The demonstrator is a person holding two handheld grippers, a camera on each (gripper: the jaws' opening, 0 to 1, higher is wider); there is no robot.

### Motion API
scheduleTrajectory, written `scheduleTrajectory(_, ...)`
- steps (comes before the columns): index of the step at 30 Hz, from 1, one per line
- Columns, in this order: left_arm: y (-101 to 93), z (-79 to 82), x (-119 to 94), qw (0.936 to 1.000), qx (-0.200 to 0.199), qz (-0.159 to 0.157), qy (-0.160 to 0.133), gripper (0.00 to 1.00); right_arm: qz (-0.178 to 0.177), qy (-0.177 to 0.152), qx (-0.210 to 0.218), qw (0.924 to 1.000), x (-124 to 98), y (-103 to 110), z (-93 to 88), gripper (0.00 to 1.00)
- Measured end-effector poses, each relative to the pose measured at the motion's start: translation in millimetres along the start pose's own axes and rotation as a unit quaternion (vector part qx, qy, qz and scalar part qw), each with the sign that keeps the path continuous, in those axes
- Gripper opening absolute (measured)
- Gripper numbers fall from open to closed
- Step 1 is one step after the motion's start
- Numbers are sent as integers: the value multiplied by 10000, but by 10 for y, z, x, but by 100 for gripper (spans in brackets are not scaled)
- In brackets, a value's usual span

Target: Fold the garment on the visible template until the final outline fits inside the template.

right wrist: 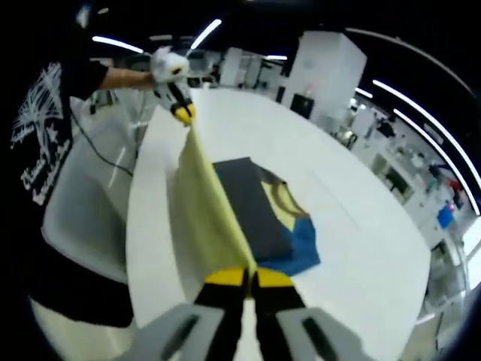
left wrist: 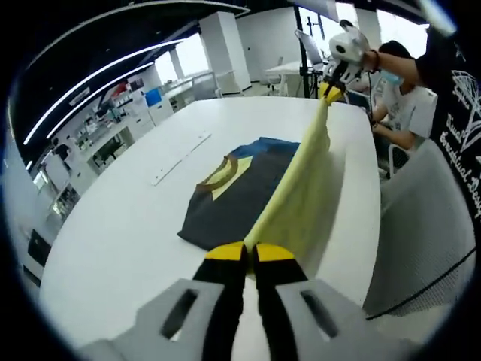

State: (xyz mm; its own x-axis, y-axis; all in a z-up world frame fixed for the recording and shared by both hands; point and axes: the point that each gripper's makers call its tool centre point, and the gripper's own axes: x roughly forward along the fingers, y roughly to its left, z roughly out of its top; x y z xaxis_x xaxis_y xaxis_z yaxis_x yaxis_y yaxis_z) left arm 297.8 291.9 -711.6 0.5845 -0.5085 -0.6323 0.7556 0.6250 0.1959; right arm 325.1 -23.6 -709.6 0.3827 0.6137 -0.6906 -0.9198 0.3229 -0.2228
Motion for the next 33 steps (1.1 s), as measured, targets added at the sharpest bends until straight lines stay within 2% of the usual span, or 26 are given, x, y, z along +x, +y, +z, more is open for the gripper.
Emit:
scheduleTrajectory(7, 120, 169, 115, 9996, 51, 252, -84, 0, -165, -10, 47, 9999, 106, -191, 62, 0)
scheduleTrajectory(21, 455, 201, 347, 9994, 74, 325, -102, 0, -517, 29, 285, 9982, 341, -575, 26, 0)
scheduleTrajectory(27, 665, 214, 440, 9987, -27, 488, -165, 0, -682, 25, 309, 9972, 431, -737, 58, 0)
scheduleTrajectory(33, 757, 235, 521, 9983, -9, 561, -158, 0, -807, 84, 347, 9961, 512, -881, 33, 0)
